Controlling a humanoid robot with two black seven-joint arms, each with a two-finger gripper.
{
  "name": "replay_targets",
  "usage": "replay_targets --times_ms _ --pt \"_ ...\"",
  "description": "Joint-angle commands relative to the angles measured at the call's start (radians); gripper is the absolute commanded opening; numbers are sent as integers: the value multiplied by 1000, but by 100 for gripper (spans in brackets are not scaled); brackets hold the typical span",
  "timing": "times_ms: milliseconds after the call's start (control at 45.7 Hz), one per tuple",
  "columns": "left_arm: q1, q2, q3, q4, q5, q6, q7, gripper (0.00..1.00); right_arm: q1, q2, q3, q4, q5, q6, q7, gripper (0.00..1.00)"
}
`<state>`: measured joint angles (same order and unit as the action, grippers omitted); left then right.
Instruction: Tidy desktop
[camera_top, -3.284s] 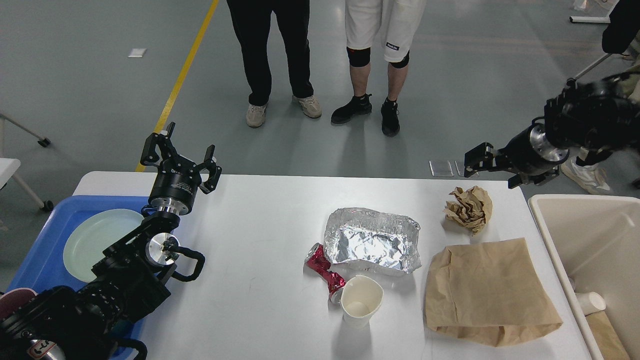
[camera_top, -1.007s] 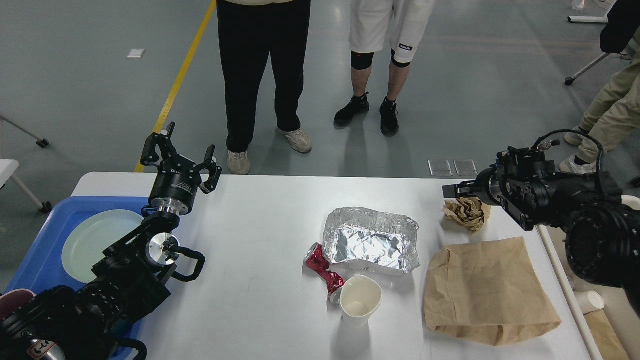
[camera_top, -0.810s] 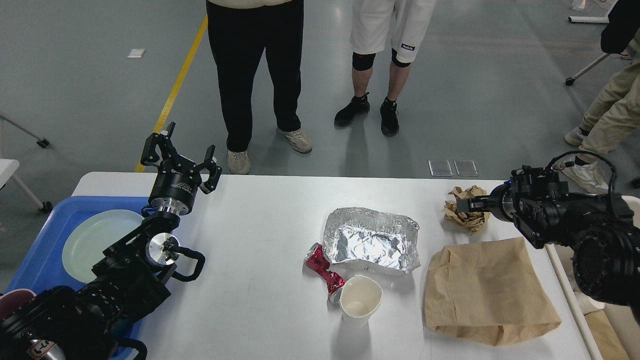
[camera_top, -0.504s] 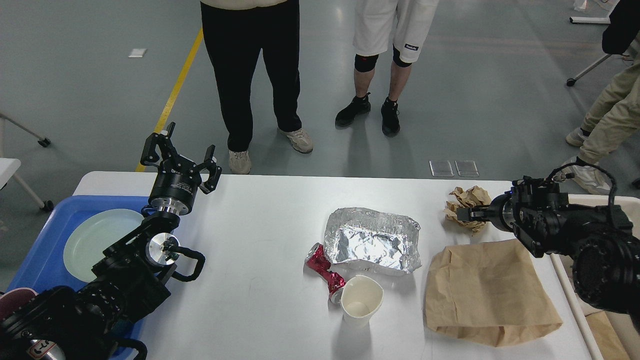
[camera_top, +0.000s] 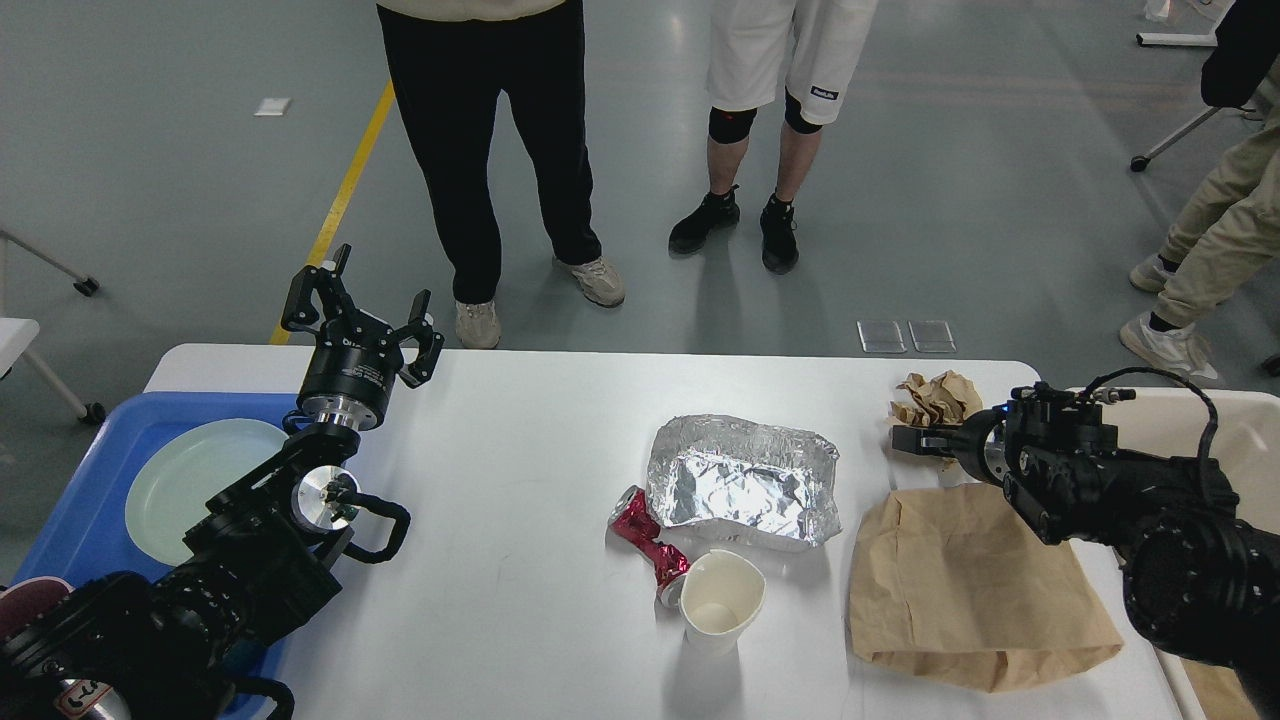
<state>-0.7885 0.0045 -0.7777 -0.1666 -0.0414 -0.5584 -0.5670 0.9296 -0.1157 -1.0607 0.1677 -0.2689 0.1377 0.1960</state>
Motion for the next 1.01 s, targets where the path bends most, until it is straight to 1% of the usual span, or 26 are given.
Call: replay_targets --times_ms 0,350,438,504,569,591,744,788,832,920,985 --pt "0 0 0 -1 0 0 -1 97 -3 2 8 0 0 -7 0 100" --pt "0 0 0 1 0 0 -1 97 -15 22 19 0 16 -10 0 100" --pt "0 0 0 1 0 0 -1 97 -18 24 27 1 63 -10 0 96" --pt "0 0 0 1 0 0 -1 97 -18 24 27 1 94 -10 0 90" --pt "0 0 0 -1 0 0 -1 97 -17 24 28 1 106 -10 0 89" --pt "0 0 0 1 0 0 -1 97 -17 24 27 1 106 -10 0 87" --pt "0 0 0 1 0 0 -1 97 -15 25 28 4 106 -9 -1 62" --pt "0 0 0 1 0 0 -1 97 -15 30 28 4 106 -6 -1 58" --pt "0 0 0 1 0 0 -1 97 -15 31 28 4 106 -6 -1 56" --pt "0 0 0 1 0 0 -1 97 -12 31 25 4 106 -4 0 56" --pt "0 0 0 1 0 0 -1 97 -11 31 24 4 106 -3 0 60"
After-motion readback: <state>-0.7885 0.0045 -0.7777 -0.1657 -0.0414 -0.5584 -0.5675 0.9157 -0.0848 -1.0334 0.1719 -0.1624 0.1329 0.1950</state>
